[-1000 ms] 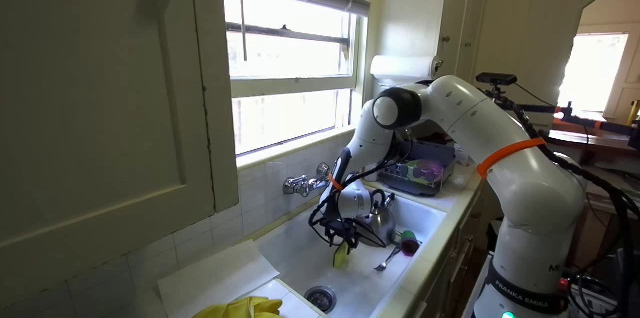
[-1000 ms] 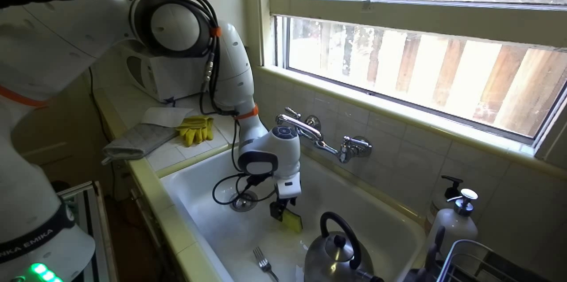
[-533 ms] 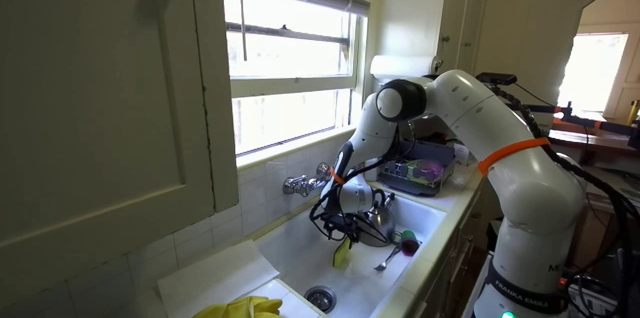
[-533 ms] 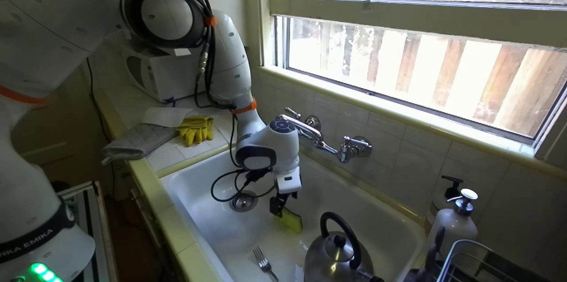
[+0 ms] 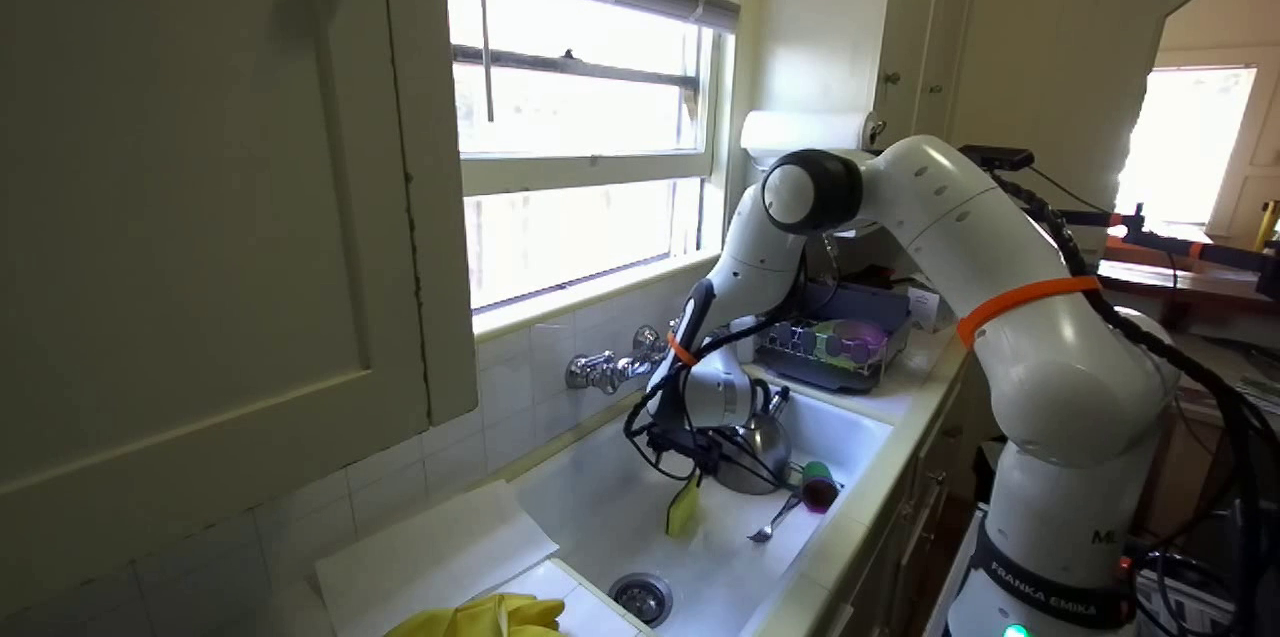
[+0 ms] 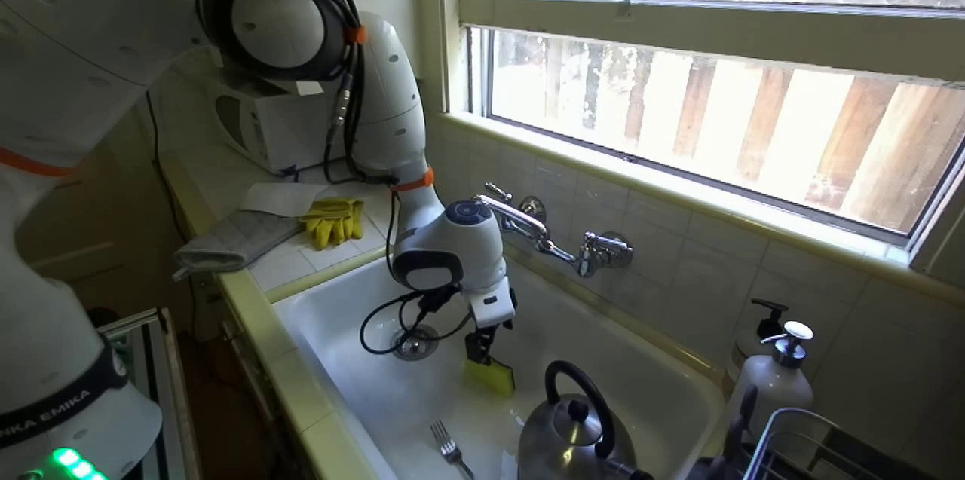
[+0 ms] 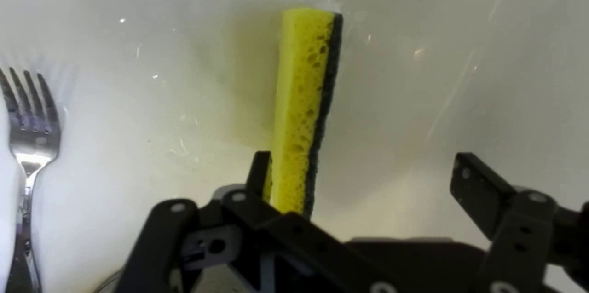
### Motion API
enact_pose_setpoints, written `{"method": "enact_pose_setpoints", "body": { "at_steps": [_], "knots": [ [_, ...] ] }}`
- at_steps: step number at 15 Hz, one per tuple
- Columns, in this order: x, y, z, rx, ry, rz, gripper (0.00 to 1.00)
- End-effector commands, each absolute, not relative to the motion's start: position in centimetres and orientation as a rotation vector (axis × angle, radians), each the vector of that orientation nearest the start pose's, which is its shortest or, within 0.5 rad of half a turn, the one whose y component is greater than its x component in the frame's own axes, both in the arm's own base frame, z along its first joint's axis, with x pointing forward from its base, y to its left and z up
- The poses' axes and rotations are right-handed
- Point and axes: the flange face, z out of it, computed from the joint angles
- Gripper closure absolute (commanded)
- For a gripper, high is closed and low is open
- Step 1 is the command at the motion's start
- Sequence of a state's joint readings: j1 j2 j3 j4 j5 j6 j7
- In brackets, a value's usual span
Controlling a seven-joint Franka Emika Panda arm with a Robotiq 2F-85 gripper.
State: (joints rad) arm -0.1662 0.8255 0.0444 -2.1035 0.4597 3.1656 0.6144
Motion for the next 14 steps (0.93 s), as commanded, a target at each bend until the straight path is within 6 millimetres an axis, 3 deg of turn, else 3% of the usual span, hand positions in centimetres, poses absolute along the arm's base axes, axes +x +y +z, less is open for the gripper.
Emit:
{"method": "enact_pose_setpoints", "body": {
  "at_steps": [1, 7, 14],
  "knots": [
    [53.6, -10.3, 3.7, -2.442, 1.653, -0.348, 0.0],
    [53.5, -10.1, 2.5, -2.39, 1.576, -0.393, 0.0],
    [52.3, -11.1, 0.1, -2.403, 1.544, -0.254, 0.0]
  ]
}}
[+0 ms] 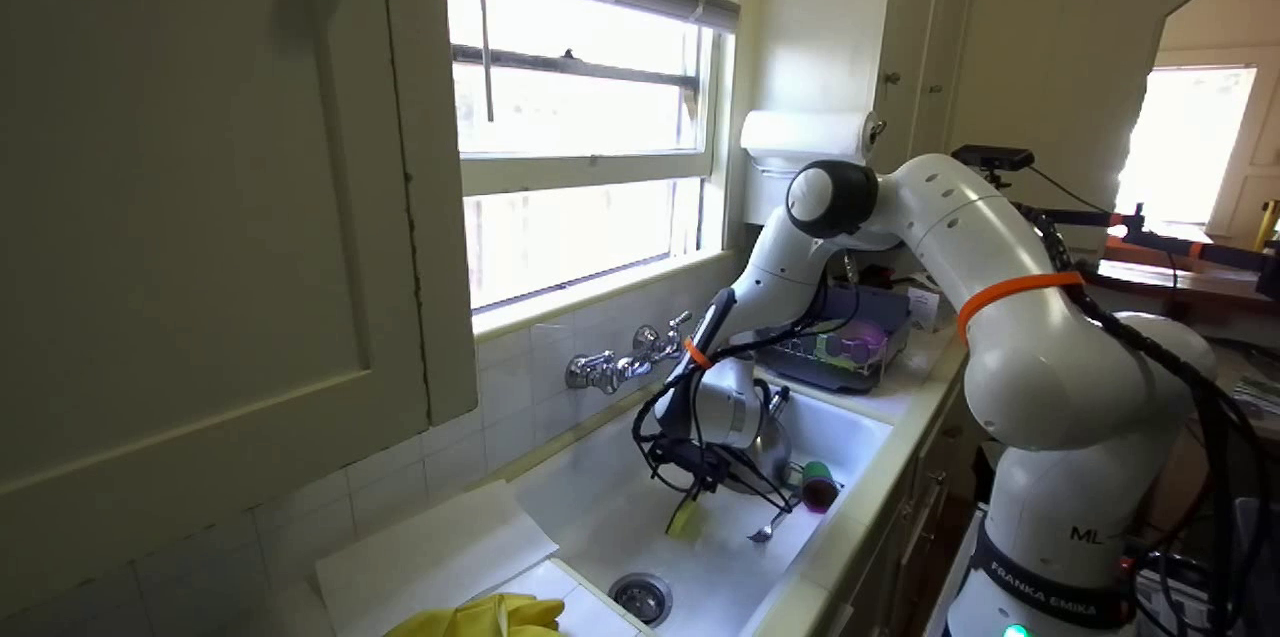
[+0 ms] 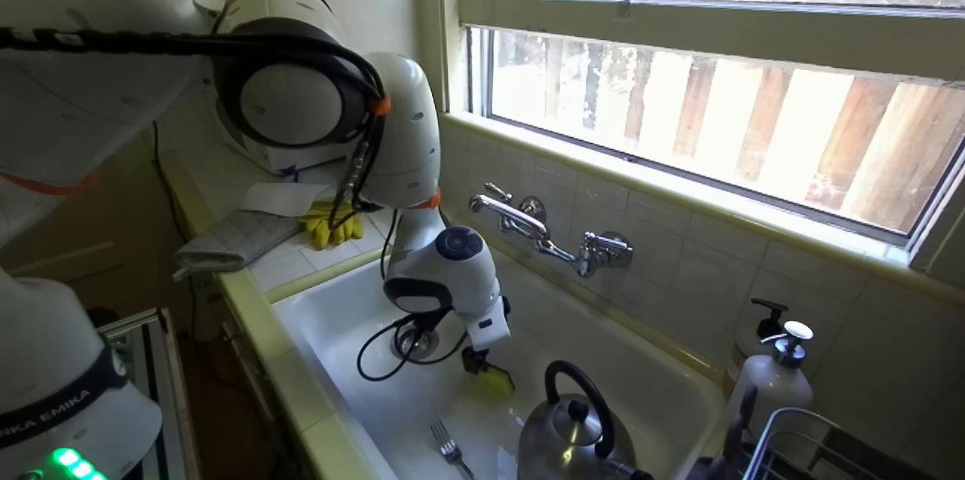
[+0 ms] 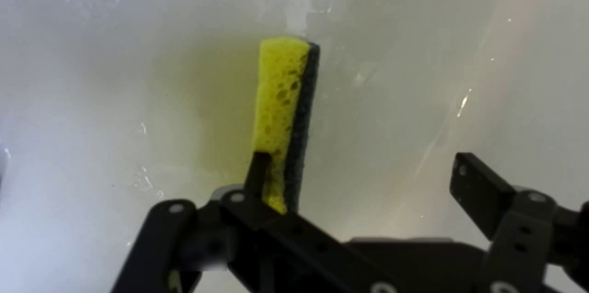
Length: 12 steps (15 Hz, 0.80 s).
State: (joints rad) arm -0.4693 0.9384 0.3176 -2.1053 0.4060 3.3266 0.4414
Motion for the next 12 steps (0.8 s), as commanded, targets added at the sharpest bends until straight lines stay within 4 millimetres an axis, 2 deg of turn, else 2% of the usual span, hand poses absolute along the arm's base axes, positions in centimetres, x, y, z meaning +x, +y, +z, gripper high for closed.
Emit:
{"method": "enact_pose_setpoints", "body": {
  "at_steps": [1, 5, 12],
  "knots": [
    [52.0, -11.2, 0.3, -2.402, 1.542, -0.226, 0.0],
    [51.1, -11.6, 1.4, -2.417, 1.547, -0.104, 0.0],
    [51.2, -12.1, 1.9, -2.445, 1.584, 0.051, 0.0]
  ]
}}
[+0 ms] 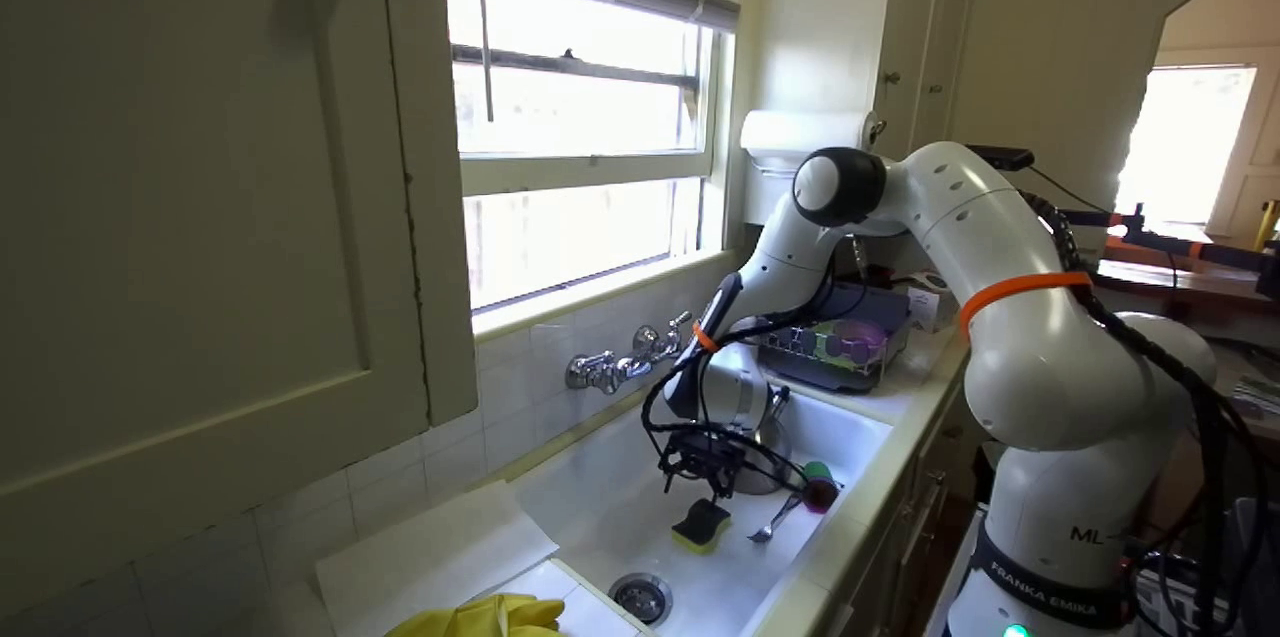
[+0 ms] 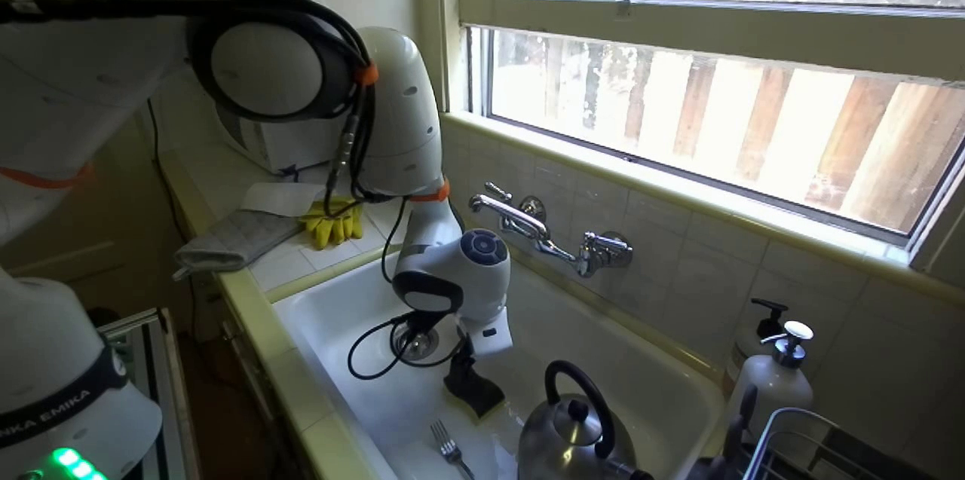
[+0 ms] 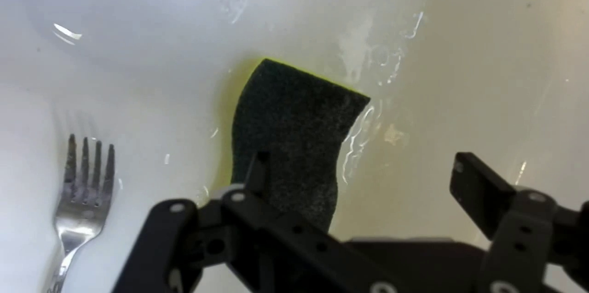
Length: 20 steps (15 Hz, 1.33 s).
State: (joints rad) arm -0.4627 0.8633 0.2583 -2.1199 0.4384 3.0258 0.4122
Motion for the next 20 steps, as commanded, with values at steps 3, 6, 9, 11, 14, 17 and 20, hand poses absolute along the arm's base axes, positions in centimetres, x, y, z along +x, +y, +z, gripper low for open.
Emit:
{"method": "enact_pose_setpoints", "body": {
  "at_steps": [3, 6, 9, 11, 14, 17, 20],
  "knots": [
    [51.4, -12.1, 1.3, -2.493, 1.604, 0.072, 0.0],
    [51.5, -12.2, 0.1, -2.539, 1.619, 0.088, 0.0],
    [52.0, -11.9, -0.6, -2.556, 1.619, 0.082, 0.0],
    [52.2, -11.9, -1.2, -2.569, 1.619, 0.089, 0.0],
    [52.2, -11.9, -2.3, -2.581, 1.626, 0.116, 0.0],
    [52.2, -12.0, -3.3, -2.583, 1.636, 0.139, 0.0],
    [52.5, -12.1, -3.8, -2.576, 1.652, 0.106, 0.0]
  ]
}}
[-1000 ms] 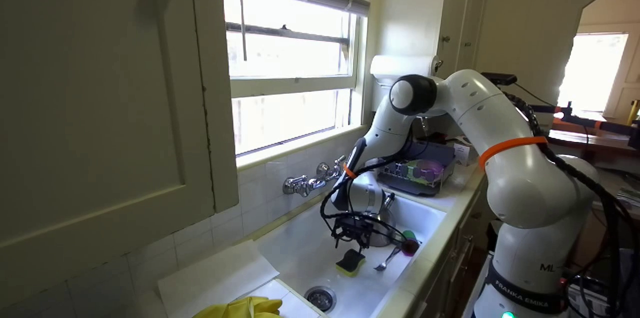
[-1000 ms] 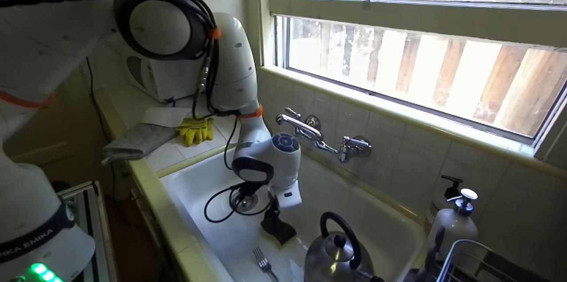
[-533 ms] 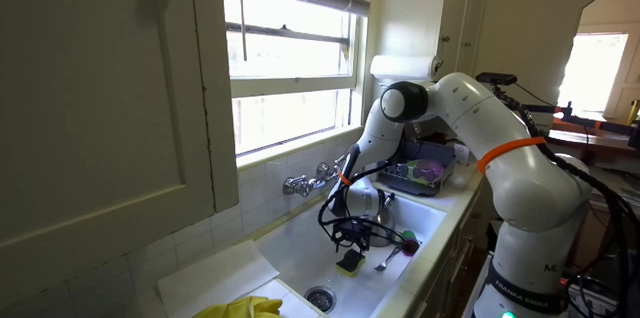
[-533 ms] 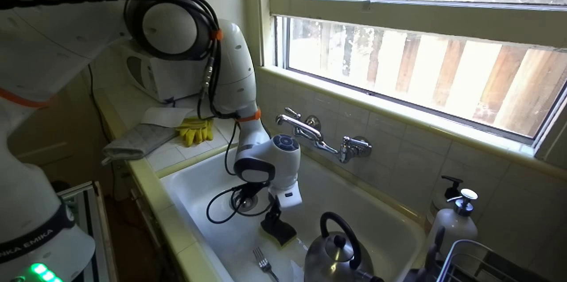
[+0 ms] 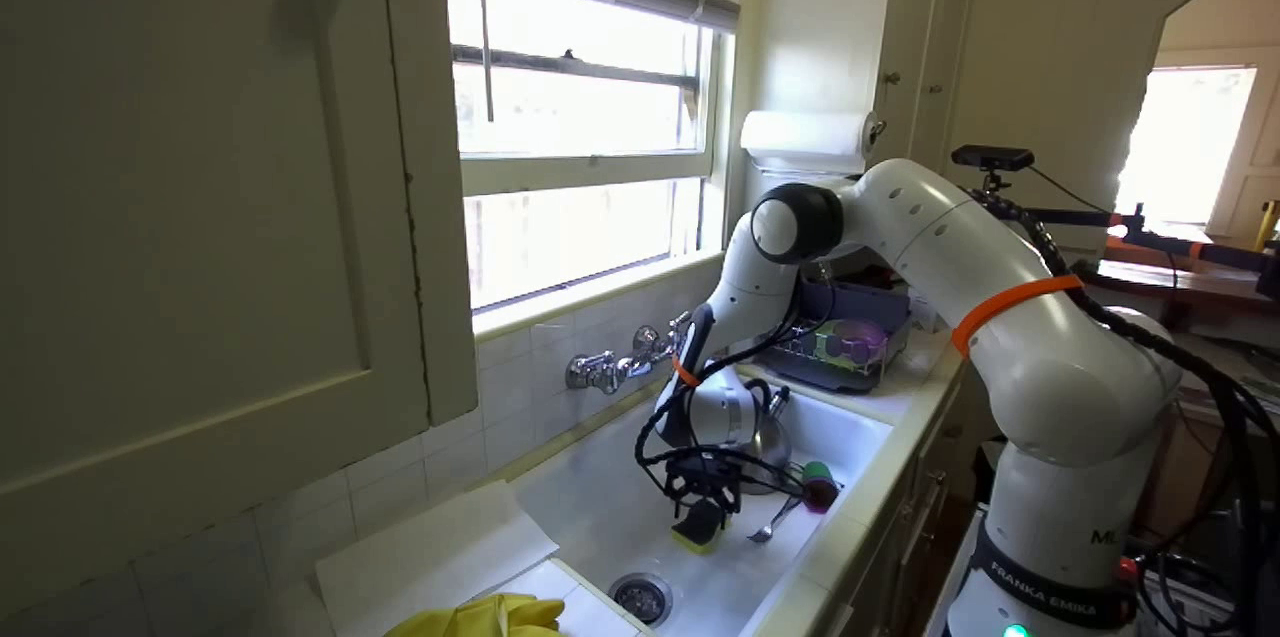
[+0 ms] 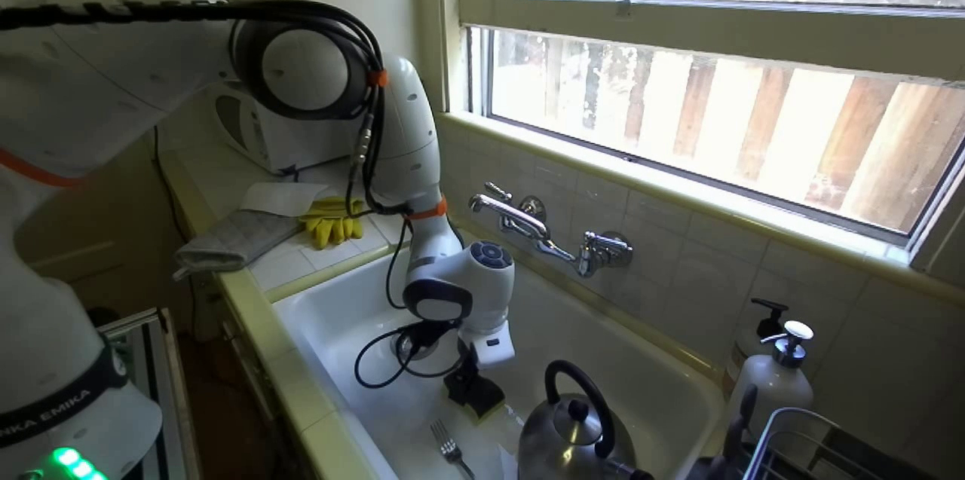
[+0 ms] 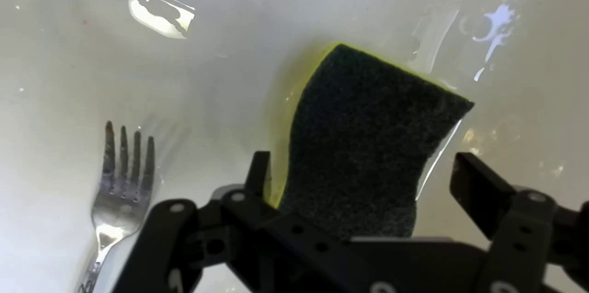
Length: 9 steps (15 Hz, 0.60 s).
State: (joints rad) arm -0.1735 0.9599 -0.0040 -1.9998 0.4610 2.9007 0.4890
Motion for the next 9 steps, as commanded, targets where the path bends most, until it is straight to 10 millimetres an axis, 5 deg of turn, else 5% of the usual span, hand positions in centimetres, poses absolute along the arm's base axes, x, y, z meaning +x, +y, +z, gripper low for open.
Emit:
{"method": "enact_pose_setpoints", "body": {
  "at_steps": [1, 4, 6, 9],
  "knots": [
    [52.69, -12.21, -3.91, -2.574, 1.654, 0.098, 0.0],
    [53.01, -12.27, -4.15, -2.576, 1.65, 0.106, 0.01],
    [53.04, -12.26, -4.33, -2.578, 1.646, 0.112, 0.26],
    [53.0, -12.28, -4.41, -2.583, 1.644, 0.121, 0.47]
  ]
}}
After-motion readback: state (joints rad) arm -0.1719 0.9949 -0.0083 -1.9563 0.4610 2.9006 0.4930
